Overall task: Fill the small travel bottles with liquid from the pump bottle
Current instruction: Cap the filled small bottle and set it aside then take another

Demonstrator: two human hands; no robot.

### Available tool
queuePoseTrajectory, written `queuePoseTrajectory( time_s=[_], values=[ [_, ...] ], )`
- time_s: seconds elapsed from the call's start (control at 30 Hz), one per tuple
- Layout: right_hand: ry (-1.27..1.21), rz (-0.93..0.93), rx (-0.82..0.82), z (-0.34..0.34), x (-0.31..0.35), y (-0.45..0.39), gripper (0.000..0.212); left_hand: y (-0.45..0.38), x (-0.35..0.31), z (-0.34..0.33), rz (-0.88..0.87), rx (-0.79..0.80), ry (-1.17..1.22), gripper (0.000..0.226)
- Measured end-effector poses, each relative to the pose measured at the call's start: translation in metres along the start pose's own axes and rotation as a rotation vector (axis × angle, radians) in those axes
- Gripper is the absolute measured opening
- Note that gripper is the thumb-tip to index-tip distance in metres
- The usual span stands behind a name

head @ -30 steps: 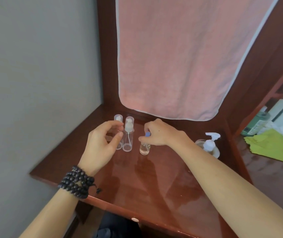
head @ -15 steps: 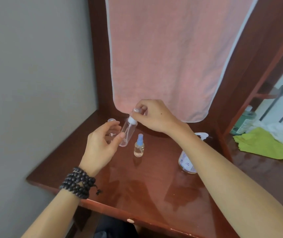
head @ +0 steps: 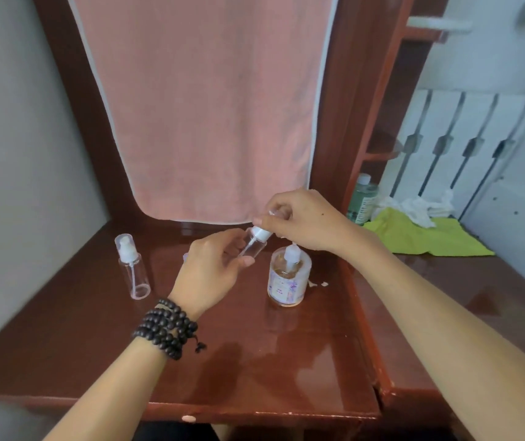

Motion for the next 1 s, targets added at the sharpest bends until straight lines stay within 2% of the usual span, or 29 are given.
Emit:
queuePoseTrajectory(
  time_s=[0.13,0.23,0.37,0.47,0.6,0.67,0.77,0.93,1.0],
  values=[
    [-0.114,0.025,-0.032,0.028,-0.015,0.016,0.015,-0.002,0.01,-0.013,0.064,0.076,-0.008,0.034],
    [-0.225,-0.076,-0.024,0.04,-0.034,0.029,0.024,-0.002,0.018,-0.013,0.135,0.027,0.029,0.033],
    [-0.32,-0.205,0.014,0.016,-0.047,0.045,0.035,-0.002,0.018,-0.009,0.162,-0.039,0.065,0.028],
    [-0.268,-0.243,0.144,-0.021,-0.048,0.056,0.034,-0.001,0.017,-0.008,0.169,-0.045,0.088,0.027],
    [-0.052,-0.216,0.402,-0.077,-0.052,0.067,0.036,0.004,0.02,-0.012,0.179,-0.021,0.11,0.029],
    [0.005,-0.211,0.464,-0.098,-0.059,0.071,0.028,0.007,0.023,-0.013,0.194,-0.01,0.128,0.029],
    [0.02,-0.189,0.474,-0.115,-0.066,0.076,0.013,0.009,0.025,-0.014,0.204,0.008,0.123,0.029],
    [0.034,-0.204,0.51,-0.129,-0.069,0.084,0.023,0.011,0.032,-0.016,0.223,0.041,0.105,0.03],
    [0.033,-0.186,0.464,-0.114,-0.063,0.078,0.029,0.012,0.035,-0.018,0.216,0.062,0.096,0.032]
  ],
)
Point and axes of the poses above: each hand's wrist, its own y-axis away from the middle knuckle, its own z-axis out of the back of the hand, x = y × z, the point moved 5 cm from there along -y, towards the middle knuckle, and after that the axes turned 5 degrees about z, right-handed, at the moved point
